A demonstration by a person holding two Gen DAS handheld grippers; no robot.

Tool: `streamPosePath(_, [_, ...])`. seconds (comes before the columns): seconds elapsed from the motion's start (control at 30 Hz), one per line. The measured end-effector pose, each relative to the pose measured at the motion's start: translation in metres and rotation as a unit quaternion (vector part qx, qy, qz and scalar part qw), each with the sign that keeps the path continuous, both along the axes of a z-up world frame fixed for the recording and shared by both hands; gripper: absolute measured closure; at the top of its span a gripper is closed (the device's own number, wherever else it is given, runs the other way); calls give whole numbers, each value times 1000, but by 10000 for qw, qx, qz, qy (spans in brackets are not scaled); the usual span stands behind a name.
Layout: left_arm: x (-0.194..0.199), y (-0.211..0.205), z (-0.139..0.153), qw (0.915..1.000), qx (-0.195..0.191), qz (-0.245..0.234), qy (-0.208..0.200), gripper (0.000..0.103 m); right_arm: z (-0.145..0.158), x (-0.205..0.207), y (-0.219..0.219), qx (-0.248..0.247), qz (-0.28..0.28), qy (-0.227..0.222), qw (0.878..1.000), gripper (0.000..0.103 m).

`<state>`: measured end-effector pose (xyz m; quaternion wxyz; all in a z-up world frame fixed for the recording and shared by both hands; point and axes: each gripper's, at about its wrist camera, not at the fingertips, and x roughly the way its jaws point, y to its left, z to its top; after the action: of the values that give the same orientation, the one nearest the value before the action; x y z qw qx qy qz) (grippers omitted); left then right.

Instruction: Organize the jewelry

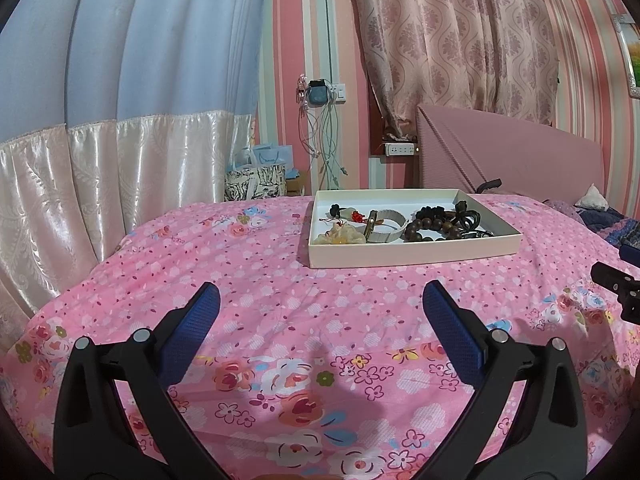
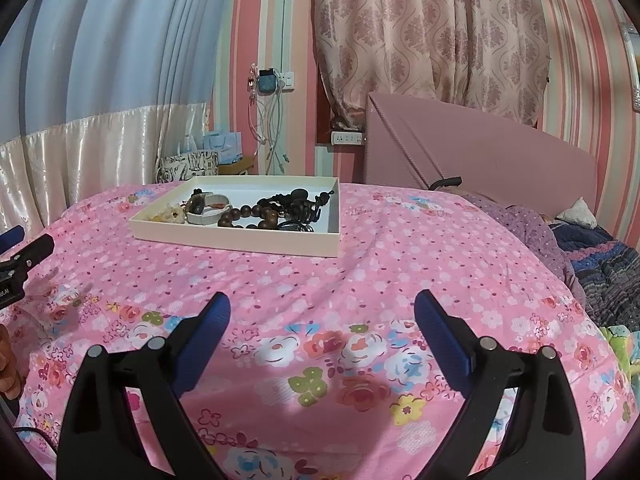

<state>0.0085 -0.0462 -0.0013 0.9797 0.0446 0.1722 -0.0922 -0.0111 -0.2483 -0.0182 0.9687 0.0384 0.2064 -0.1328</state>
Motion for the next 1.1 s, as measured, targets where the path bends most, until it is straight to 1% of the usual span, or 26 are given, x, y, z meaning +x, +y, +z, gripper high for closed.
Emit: streamPosePath(1.1, [2,-1,-1,10000,16,4,6,3,1,-2,0,17,0,-32,10000,10])
